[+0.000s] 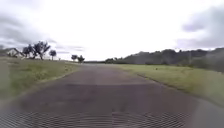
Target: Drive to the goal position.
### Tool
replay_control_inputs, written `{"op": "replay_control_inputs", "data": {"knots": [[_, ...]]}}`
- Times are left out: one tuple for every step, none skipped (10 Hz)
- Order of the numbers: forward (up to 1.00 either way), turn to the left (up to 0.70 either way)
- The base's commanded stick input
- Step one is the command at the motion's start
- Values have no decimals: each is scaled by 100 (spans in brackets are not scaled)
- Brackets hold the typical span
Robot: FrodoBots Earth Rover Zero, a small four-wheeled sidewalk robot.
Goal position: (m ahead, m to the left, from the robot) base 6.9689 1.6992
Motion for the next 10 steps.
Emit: {"op": "replay_control_inputs", "data": {"knots": [[70, 35], [70, 2], [70, 2], [70, 2], [70, 3], [70, 3], [70, 3], [70, 2], [70, 2], [70, 3]]}}
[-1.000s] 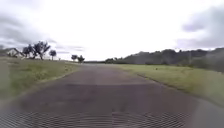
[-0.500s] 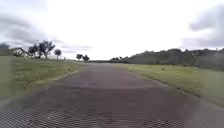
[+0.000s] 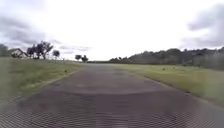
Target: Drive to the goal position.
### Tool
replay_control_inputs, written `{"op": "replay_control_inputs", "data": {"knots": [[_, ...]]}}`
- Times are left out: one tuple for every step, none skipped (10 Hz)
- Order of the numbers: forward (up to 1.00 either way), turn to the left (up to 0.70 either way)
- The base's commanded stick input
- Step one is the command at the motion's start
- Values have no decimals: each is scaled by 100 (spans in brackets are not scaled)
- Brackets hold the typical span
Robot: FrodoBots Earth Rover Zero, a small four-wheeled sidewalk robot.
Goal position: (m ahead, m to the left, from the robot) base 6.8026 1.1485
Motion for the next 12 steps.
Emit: {"op": "replay_control_inputs", "data": {"knots": [[70, 4], [70, 10], [70, 26], [70, 34], [70, 34], [70, 16], [70, 6], [70, 3], [70, 3], [70, 3], [70, 4], [70, 35]]}}
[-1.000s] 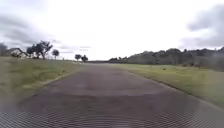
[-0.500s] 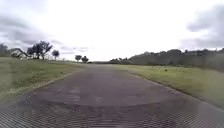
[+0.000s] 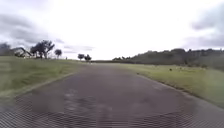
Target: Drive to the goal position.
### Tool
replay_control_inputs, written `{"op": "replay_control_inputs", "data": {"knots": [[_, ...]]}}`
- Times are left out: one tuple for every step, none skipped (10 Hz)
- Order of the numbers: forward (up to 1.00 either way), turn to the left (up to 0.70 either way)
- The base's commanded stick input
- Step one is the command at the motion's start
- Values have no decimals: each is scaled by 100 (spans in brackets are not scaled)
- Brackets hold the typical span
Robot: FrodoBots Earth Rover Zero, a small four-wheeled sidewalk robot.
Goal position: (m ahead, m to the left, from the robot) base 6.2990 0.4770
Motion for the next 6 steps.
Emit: {"op": "replay_control_inputs", "data": {"knots": [[70, 35], [70, 35], [70, 26], [70, 11], [70, 7], [70, 5]]}}
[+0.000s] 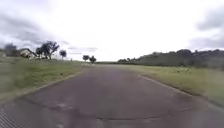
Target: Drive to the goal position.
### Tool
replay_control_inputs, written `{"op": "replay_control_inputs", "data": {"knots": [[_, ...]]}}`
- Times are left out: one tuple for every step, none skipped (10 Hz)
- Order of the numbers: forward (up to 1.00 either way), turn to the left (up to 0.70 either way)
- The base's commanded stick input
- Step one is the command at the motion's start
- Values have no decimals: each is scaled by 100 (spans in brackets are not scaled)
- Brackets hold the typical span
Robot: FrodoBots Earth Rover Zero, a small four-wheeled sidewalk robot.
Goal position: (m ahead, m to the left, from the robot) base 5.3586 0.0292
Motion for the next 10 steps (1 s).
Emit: {"op": "replay_control_inputs", "data": {"knots": [[70, 5], [70, 5], [70, 5], [70, 5], [70, 5], [70, 5], [70, 4], [70, 3], [70, 3], [70, 3]]}}
